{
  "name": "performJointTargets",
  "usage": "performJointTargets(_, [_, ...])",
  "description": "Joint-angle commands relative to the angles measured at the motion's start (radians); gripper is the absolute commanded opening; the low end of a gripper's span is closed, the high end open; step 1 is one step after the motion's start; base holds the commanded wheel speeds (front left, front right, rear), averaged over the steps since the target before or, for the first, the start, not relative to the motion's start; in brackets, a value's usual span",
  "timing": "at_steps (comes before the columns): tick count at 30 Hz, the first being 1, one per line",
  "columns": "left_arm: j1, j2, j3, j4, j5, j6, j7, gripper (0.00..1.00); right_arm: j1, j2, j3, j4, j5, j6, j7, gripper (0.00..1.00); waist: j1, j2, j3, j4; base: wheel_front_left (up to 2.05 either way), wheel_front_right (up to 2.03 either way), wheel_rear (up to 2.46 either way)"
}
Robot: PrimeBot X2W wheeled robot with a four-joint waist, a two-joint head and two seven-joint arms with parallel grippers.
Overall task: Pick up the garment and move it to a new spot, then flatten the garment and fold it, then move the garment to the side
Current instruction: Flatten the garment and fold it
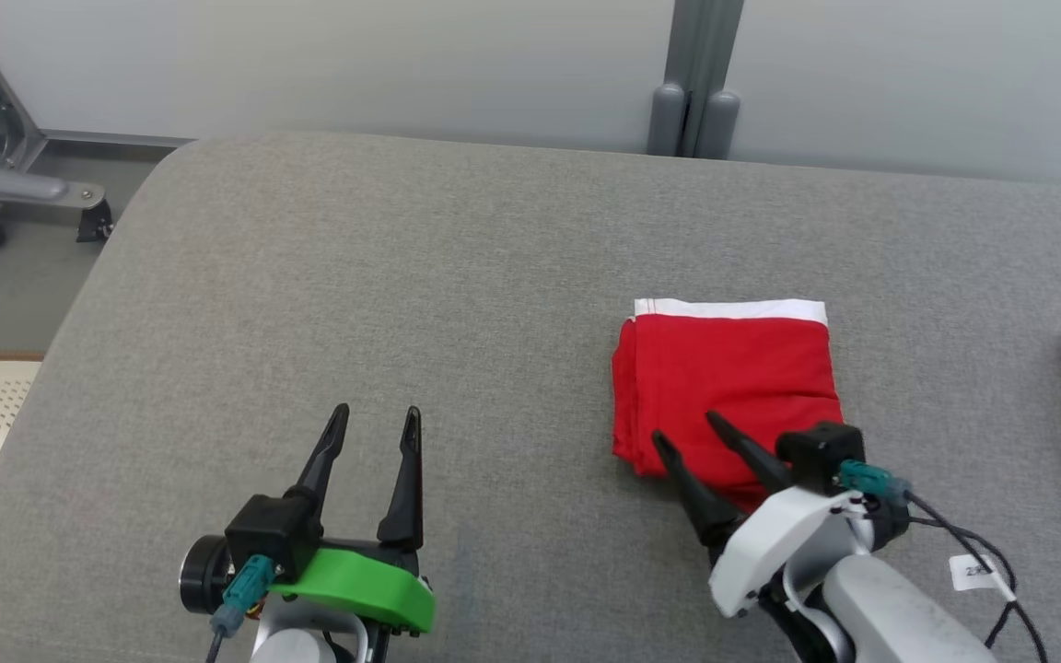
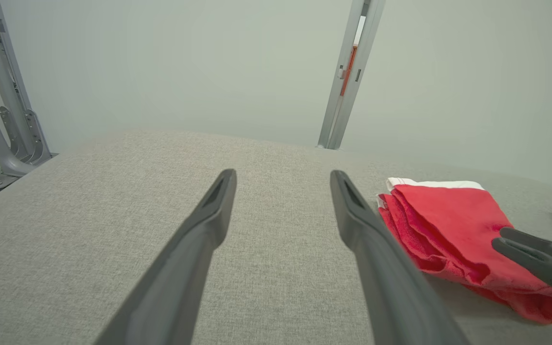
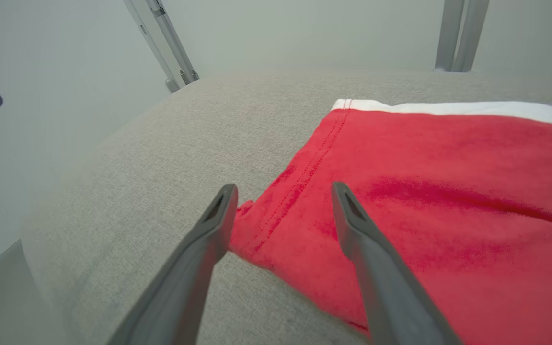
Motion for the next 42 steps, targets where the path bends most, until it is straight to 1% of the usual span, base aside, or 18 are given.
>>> performJointTargets(1, [-0.013,0.003,0.007,-0.007,0.003,0.001,-0.003,1.0,0.017,-0.021,-0.02,-0.026,0.013,-0.001,-0.004,1.0,0.0,-0.0001,-0.004,-0.031,0.0,0.0,0.0])
performJointTargets(4, [-0.016,0.003,0.024,-0.03,0.004,0.006,-0.003,1.0,0.034,-0.054,-0.095,-0.076,0.011,-0.001,-0.022,1.0,0.0,-0.0001,-0.005,-0.062,0.0,0.0,0.0])
performJointTargets(8, [-0.016,0.003,0.035,-0.067,0.002,0.008,-0.003,1.0,0.06,-0.056,-0.223,-0.128,-0.047,-0.001,-0.057,1.0,0.0,-0.0001,-0.001,-0.102,0.0,0.0,0.0])
performJointTargets(12, [-0.011,0.003,0.039,-0.098,0.004,0.013,-0.003,1.0,0.094,-0.03,-0.349,-0.163,-0.141,-0.001,-0.078,1.0,0.0,-0.0001,0.004,-0.138,0.0,0.0,0.0])
performJointTargets(14, [-0.005,0.003,0.04,-0.11,0.008,0.017,-0.003,1.0,0.114,0.005,-0.398,-0.179,-0.169,-0.001,-0.085,1.0,0.0,-0.0001,0.005,-0.153,0.0,0.0,0.0])
performJointTargets(16, [0.005,0.003,0.042,-0.115,0.014,0.025,-0.003,1.0,0.128,0.024,-0.433,-0.194,-0.199,-0.001,-0.088,1.0,0.0,-0.0001,0.006,-0.168,0.0,0.0,0.0])
performJointTargets(19, [0.018,0.003,0.026,-0.11,0.035,0.025,-0.003,1.0,0.146,0.047,-0.454,-0.206,-0.223,-0.001,-0.091,1.0,0.0,-0.0001,0.007,-0.185,0.0,0.0,0.0])
performJointTargets(23, [0.023,0.004,0.022,-0.117,0.028,0.035,-0.003,1.0,0.153,0.065,-0.47,-0.22,-0.238,-0.001,-0.094,1.0,0.0,-0.0001,0.01,-0.191,0.0,0.0,0.0])
performJointTargets(30, [0.0,0.003,0.001,-0.115,0.027,0.031,-0.003,1.0,0.14,0.067,-0.477,-0.235,-0.265,-0.001,-0.093,1.0,0.0,-0.0001,0.044,-0.159,0.0,0.0,0.0])
performJointTargets(31, [-0.006,0.003,-0.004,-0.115,0.025,0.03,-0.003,1.0,0.132,0.063,-0.469,-0.238,-0.269,-0.001,-0.093,0.75,0.0,-0.0001,0.053,-0.15,0.0,0.0,0.0])
performJointTargets(32, [-0.011,0.003,-0.008,-0.115,0.024,0.03,-0.003,1.0,0.124,0.06,-0.463,-0.241,-0.272,-0.001,-0.093,0.35,0.0,-0.0001,0.062,-0.141,0.0,0.0,0.0])
performJointTargets(33, [-0.015,0.003,-0.012,-0.115,0.021,0.031,-0.003,1.0,0.114,0.055,-0.45,-0.243,-0.277,-0.001,-0.093,0.0,0.0,-0.0001,0.072,-0.131,0.0,0.0,0.0])
performJointTargets(38, [-0.039,0.003,-0.041,-0.115,0.014,0.041,-0.003,1.0,0.061,0.034,-0.368,-0.234,-0.286,-0.001,-0.093,0.0,0.0,-0.0001,0.123,-0.074,0.0,0.0,0.0])
performJointTargets(42, [-0.06,0.003,-0.067,-0.118,0.005,0.048,-0.003,1.0,0.001,0.015,-0.281,-0.198,-0.297,-0.001,-0.093,0.0,0.0,-0.0001,0.164,-0.019,0.0,0.0,0.0])
